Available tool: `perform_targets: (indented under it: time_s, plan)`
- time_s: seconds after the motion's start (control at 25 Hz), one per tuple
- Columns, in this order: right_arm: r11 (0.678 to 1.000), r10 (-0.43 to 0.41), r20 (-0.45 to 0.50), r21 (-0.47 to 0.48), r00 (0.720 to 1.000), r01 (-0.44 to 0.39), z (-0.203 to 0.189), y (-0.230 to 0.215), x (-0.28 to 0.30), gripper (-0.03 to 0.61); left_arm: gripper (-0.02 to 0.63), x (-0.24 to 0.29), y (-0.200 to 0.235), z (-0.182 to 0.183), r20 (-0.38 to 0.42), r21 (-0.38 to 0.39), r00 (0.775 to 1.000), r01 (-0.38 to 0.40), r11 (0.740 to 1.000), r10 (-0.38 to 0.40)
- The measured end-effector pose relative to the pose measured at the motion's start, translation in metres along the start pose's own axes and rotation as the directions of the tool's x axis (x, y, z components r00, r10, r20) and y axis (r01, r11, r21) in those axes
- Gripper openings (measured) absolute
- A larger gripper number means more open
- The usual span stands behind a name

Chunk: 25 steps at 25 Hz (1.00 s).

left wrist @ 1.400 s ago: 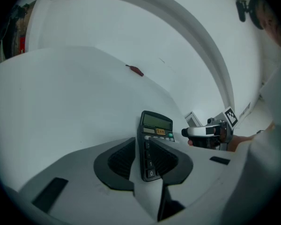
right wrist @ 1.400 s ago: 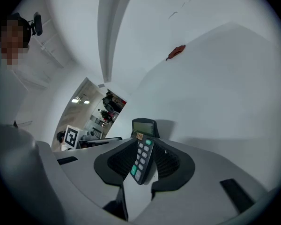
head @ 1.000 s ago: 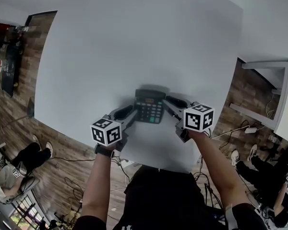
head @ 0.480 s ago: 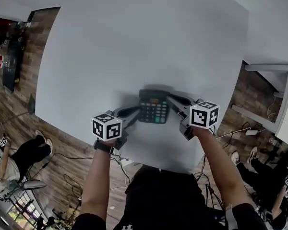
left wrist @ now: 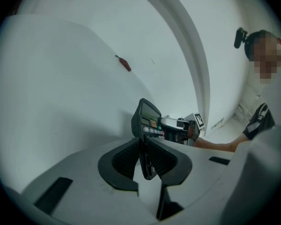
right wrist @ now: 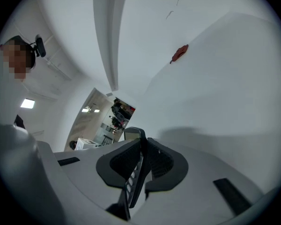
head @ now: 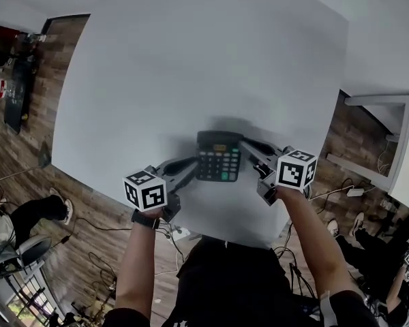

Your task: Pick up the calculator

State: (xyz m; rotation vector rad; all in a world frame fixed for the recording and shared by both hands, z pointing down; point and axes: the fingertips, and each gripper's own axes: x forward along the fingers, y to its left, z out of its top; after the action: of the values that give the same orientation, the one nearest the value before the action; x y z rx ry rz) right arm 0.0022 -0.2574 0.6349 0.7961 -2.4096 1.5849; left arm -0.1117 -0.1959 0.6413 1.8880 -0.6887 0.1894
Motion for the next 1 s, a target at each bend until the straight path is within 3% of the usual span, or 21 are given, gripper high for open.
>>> perform_targets:
  time_s: [0.36, 1.0]
  plan:
    - [0.998, 0.055, 0.051, -0.035, 0.997, -0.054, 0.009, 0.075, -0.049, 0.052, 0.058, -0.047, -0.082, 0.006, 0.135, -0.015, 0.990, 0.034, 0.999, -0.032]
    - [0.978, 0.139, 0.188, -0.183, 0.972, -0.104, -0.016, 0.205, -0.149, 0.052, 0.058, -0.125, -0.214, -0.032, 0.266, 0.141, 0.959, 0.057, 0.988, -0.093]
